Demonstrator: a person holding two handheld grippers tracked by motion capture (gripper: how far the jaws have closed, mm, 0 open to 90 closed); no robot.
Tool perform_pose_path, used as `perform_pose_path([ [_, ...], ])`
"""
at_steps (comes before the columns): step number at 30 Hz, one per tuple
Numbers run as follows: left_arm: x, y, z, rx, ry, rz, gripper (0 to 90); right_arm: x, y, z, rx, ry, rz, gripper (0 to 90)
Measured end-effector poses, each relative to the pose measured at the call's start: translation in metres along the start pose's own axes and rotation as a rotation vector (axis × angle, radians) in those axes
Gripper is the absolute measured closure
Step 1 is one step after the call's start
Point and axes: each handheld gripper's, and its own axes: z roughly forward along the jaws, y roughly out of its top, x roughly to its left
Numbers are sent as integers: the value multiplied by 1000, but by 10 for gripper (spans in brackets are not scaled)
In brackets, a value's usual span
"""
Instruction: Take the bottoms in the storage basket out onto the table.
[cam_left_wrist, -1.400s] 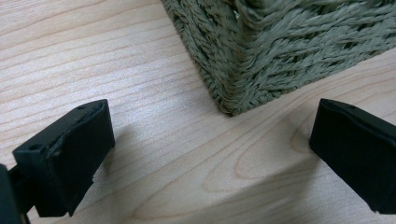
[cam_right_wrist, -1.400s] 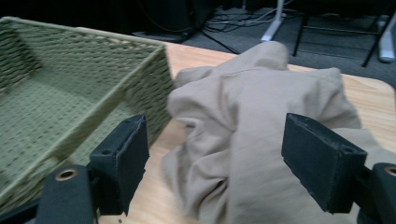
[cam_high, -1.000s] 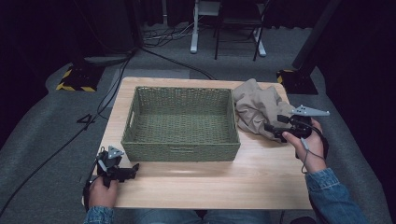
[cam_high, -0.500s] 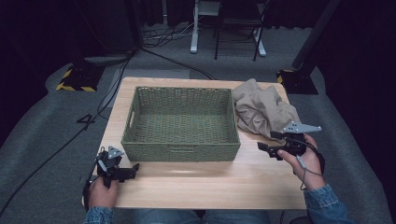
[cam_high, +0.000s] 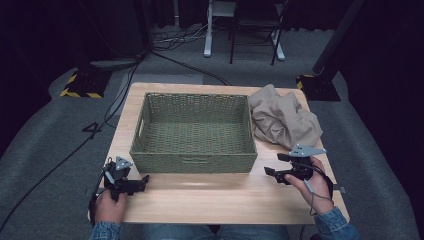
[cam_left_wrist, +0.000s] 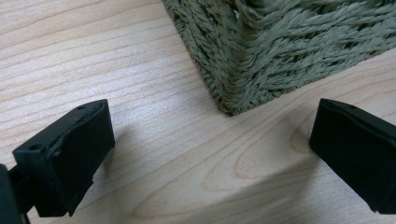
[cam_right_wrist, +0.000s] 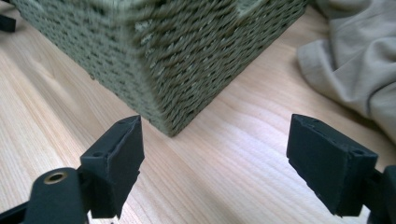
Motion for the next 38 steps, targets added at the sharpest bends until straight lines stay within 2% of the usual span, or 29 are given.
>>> perform_pose_path([
  [3, 0, 0, 0, 1, 0, 0, 2, 3, -6, 6, 5, -8, -19, 197],
  [6, 0, 0, 0, 1, 1, 0, 2, 8, -17, 16, 1, 22, -9, 187],
  [11, 0, 0, 0, 1, 1, 0, 2, 12, -25, 25, 12, 29, -20, 178],
  [18, 0, 0, 0, 1, 0, 0, 2, 16, -34, 40, 64, -18, -60, 175],
  [23, 0, 0, 0, 1, 0, 0, 2, 17, -36, 45, 94, -55, -82, 153],
  [27, 0, 0, 0, 1, 0, 0, 2, 18, -36, 46, 98, -61, -75, 151],
  [30, 0, 0, 0, 1, 1, 0, 2, 19, -36, 48, 97, -63, -74, 113],
  [38, 0, 0, 0, 1, 1, 0, 2, 19, -36, 49, 96, -57, -76, 110],
])
